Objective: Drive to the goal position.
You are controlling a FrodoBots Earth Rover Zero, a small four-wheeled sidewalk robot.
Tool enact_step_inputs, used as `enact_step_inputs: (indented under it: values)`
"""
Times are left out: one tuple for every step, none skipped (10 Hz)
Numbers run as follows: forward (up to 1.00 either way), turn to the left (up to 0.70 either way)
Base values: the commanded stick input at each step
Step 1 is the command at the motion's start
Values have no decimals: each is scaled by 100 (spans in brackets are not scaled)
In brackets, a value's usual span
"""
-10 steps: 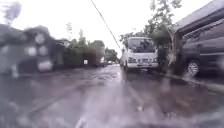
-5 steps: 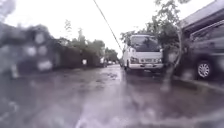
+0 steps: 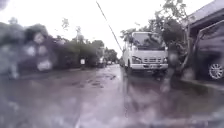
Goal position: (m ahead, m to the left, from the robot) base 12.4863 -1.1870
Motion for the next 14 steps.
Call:
enact_step_inputs:
  values:
    - [100,0]
    - [100,20]
    - [100,27]
    - [100,14]
    - [100,0]
    - [100,0]
    - [100,0]
    - [100,0]
    - [100,0]
    - [100,0]
    - [100,4]
    - [100,22]
    - [100,0]
    - [100,0]
